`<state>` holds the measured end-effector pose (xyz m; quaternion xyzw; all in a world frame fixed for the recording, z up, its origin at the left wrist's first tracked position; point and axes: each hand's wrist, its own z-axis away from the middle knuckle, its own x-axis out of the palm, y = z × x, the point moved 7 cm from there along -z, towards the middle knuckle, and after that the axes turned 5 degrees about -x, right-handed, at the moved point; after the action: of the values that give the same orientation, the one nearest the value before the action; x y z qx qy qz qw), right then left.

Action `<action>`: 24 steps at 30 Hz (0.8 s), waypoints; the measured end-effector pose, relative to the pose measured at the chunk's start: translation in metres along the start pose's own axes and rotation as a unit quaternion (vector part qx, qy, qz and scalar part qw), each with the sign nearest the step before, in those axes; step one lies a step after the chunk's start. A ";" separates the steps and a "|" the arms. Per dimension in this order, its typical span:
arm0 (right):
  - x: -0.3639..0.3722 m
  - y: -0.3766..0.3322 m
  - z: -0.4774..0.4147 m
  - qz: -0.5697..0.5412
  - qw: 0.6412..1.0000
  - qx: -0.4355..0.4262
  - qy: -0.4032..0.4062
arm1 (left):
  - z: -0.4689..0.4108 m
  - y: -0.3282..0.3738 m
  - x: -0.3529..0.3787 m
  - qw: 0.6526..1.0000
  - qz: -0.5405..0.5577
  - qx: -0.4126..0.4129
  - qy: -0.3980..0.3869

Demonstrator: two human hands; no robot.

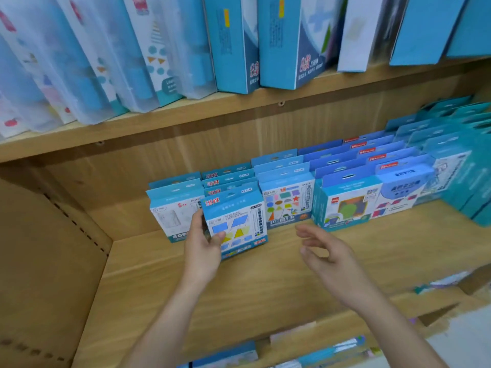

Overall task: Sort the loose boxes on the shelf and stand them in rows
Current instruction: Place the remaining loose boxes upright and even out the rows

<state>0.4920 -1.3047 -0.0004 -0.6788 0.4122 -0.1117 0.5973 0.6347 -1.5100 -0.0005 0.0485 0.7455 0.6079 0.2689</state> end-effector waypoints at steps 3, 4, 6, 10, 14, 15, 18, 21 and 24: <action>0.003 -0.006 -0.023 0.064 0.997 -0.034 -0.027 | 0.002 -0.006 0.002 0.996 -0.068 0.014 0.050; 0.005 -0.008 -0.029 0.088 0.994 -0.046 -0.037 | 0.003 -0.007 0.002 0.995 -0.076 0.016 0.062; 0.012 -0.013 -0.040 0.122 0.988 -0.074 -0.059 | 0.003 -0.008 0.003 0.994 -0.078 0.028 0.073; 0.033 -0.019 -0.050 0.154 0.979 -0.079 -0.111 | 0.001 -0.012 0.005 0.995 -0.064 0.025 0.066; 0.047 -0.019 -0.052 0.129 0.983 -0.049 -0.121 | 0.003 -0.008 0.006 0.997 -0.008 0.011 0.076; 0.051 -0.019 -0.052 0.117 0.984 -0.050 -0.124 | 0.003 -0.009 0.007 0.997 -0.013 0.010 0.071; 0.059 -0.016 -0.053 0.097 0.985 -0.064 -0.128 | 0.002 -0.010 0.012 0.997 -0.057 -0.011 0.050; 0.060 -0.015 -0.055 0.095 0.985 -0.067 -0.125 | 0.002 -0.003 0.017 0.993 -0.110 -0.024 0.034; 0.061 -0.014 -0.056 0.106 0.984 -0.068 -0.125 | 0.002 0.002 0.017 0.990 -0.135 -0.025 0.033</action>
<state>0.5007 -1.3875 0.0061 -0.6787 0.4107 0.0667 0.6051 0.6208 -1.5011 -0.0050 -0.0799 0.7381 0.5858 0.3250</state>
